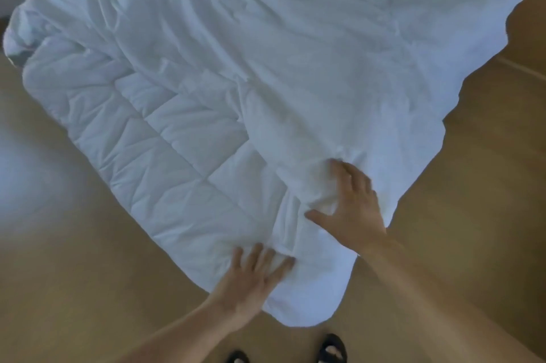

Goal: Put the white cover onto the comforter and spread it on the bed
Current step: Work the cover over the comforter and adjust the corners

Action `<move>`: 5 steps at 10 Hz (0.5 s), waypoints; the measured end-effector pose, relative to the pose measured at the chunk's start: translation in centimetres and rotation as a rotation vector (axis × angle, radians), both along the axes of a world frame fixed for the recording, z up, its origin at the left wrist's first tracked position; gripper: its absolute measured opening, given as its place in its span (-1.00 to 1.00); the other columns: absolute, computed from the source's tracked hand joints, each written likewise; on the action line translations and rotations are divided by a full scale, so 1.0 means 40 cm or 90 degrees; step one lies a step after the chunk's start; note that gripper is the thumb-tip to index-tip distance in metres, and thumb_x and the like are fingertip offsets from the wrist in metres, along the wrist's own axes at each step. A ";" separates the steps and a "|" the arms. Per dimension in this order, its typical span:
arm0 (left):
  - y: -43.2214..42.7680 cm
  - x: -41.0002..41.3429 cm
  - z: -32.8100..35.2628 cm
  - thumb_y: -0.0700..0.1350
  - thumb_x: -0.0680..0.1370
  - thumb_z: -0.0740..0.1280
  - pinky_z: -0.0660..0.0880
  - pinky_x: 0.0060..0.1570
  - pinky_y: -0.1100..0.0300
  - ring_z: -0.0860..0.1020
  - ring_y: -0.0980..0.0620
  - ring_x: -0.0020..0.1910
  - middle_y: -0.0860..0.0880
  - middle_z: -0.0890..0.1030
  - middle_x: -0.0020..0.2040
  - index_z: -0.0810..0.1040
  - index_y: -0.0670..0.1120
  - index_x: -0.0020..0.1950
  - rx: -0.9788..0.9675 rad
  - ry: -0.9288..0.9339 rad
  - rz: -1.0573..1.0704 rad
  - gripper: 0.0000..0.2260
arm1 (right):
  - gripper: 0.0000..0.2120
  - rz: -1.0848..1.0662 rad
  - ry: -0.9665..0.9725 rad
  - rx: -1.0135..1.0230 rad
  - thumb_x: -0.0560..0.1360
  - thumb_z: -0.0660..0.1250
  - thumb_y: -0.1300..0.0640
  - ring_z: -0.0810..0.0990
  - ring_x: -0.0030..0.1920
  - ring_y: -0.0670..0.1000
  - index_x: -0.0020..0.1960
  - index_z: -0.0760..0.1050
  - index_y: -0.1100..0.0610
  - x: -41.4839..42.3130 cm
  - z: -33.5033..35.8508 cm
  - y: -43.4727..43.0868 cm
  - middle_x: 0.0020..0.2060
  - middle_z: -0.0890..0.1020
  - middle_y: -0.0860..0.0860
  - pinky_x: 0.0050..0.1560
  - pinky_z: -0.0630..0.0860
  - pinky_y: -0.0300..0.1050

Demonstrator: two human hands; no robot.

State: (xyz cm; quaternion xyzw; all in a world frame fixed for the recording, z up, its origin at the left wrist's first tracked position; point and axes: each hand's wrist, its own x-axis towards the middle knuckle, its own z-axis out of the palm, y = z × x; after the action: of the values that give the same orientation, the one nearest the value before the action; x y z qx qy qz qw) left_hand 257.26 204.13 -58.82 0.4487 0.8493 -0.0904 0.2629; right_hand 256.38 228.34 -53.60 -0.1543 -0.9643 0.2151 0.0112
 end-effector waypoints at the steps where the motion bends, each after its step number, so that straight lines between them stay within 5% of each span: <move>1: 0.006 -0.078 0.072 -0.14 0.49 0.40 0.37 -0.18 0.06 0.56 -0.12 -0.01 -0.09 0.53 0.07 0.41 -0.05 0.35 0.038 0.072 -0.017 -0.56 | -0.59 -0.042 -0.123 0.016 0.61 0.21 0.13 0.47 0.27 0.16 0.44 0.34 0.11 -0.032 -0.025 -0.001 0.27 0.52 0.11 0.18 0.41 -0.03; 2: -0.015 -0.175 0.157 -0.24 0.63 0.10 0.32 -0.09 0.08 0.51 -0.10 0.09 -0.06 0.50 0.14 0.37 -0.04 0.42 -0.004 0.131 0.038 -0.64 | -0.86 -0.061 -0.115 -0.067 0.58 0.15 0.22 0.57 -0.12 0.19 -0.12 0.45 0.14 -0.022 0.014 0.000 -0.27 0.56 0.07 -0.22 0.38 -0.05; 3: -0.041 -0.179 0.179 -0.07 0.64 0.09 0.41 0.09 0.10 0.44 -0.03 0.18 0.00 0.50 0.21 0.31 -0.01 0.48 0.057 0.148 0.090 -0.61 | -0.72 0.128 -0.186 -0.100 0.55 0.15 0.06 0.49 -0.29 0.09 -0.33 0.30 0.08 0.053 0.057 -0.071 -0.42 0.44 -0.03 -0.27 0.34 -0.07; 4: -0.039 -0.098 0.129 0.08 0.60 0.16 0.44 0.17 0.08 0.39 -0.03 0.30 0.00 0.44 0.35 0.31 -0.01 0.48 0.078 0.025 0.184 -0.54 | -0.65 0.219 -0.207 -0.202 0.58 0.21 0.10 0.37 -0.42 -0.06 -0.37 0.33 0.12 0.140 0.073 -0.110 -0.50 0.37 -0.07 -0.35 0.28 -0.19; 5: -0.014 -0.066 0.105 -0.03 0.60 0.25 0.51 0.10 0.04 0.53 -0.04 0.16 -0.06 0.56 0.27 0.44 -0.04 0.38 0.275 -0.241 0.601 -0.65 | -0.49 0.182 -0.242 -0.274 0.61 0.23 0.20 0.35 -0.53 -0.17 -0.53 0.40 0.00 0.140 0.054 -0.046 -0.60 0.40 -0.13 -0.38 0.28 -0.30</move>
State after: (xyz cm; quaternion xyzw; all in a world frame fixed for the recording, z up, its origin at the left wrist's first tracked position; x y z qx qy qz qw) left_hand 254.61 203.59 -54.62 0.0711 0.8953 0.2960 0.3252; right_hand 261.99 226.49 -51.45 -0.0535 -0.8933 0.3809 -0.2325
